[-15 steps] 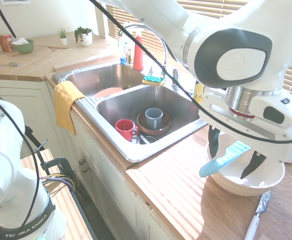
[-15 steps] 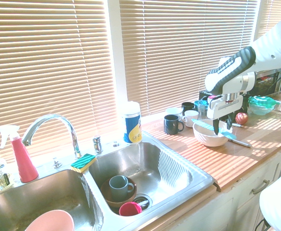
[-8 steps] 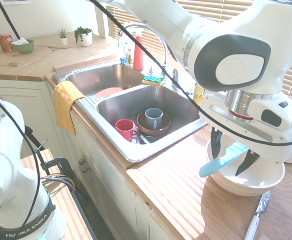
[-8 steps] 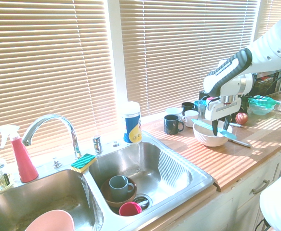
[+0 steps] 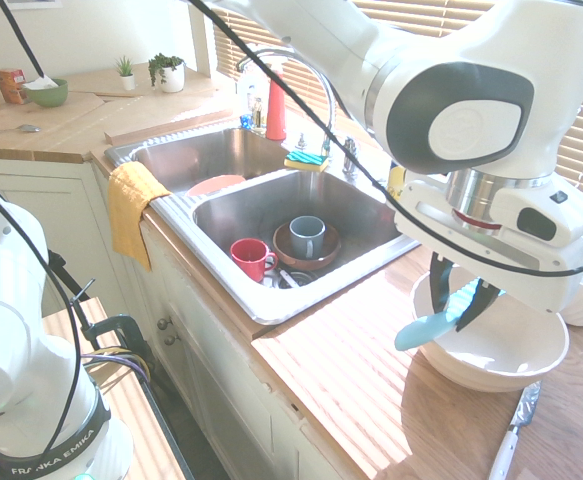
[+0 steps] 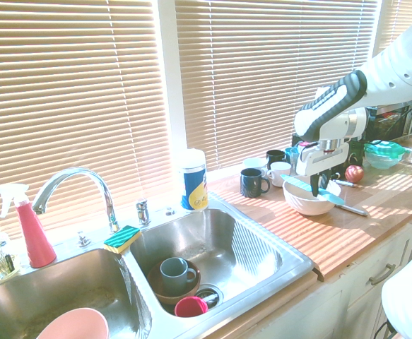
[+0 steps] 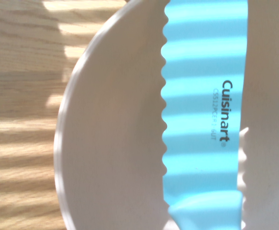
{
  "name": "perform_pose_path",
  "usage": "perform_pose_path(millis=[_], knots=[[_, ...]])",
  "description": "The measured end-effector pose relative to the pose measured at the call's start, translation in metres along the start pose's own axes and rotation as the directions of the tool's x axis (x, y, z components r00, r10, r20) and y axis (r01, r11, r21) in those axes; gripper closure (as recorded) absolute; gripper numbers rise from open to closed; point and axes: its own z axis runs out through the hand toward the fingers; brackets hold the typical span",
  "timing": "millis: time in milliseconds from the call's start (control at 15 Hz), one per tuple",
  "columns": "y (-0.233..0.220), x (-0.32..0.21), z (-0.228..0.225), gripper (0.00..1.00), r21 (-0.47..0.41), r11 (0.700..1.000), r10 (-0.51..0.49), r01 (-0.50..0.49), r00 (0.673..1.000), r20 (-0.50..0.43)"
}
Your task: Put the knife into the sink
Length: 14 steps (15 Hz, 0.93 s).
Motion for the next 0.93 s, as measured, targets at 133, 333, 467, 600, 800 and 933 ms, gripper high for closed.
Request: perform_pose_path(millis=[133,333,467,600,800,933], knots=[[-0.002,0.0,-0.001,1.0,0.001,1.0,-0.004,0.004,1.0,-0.001],[-0.002,0.0,-0.001,1.0,0.001,1.0,-0.006,0.006,1.0,-0.001],[-0.002,0.0,-0.002,1.0,0.001,1.0,-0.005,0.005,1.0,-0.002],[-0.004,0.003,-0.015,1.0,0.009,1.0,-0.007,0.007,1.0,-0.017],[-0.02,-0.004,-0.061,1.0,0.043,0.998,-0.032,0.034,0.998,-0.055],[-0.04,-0.02,-0.091,1.0,0.068,0.995,-0.064,0.069,0.995,-0.076]])
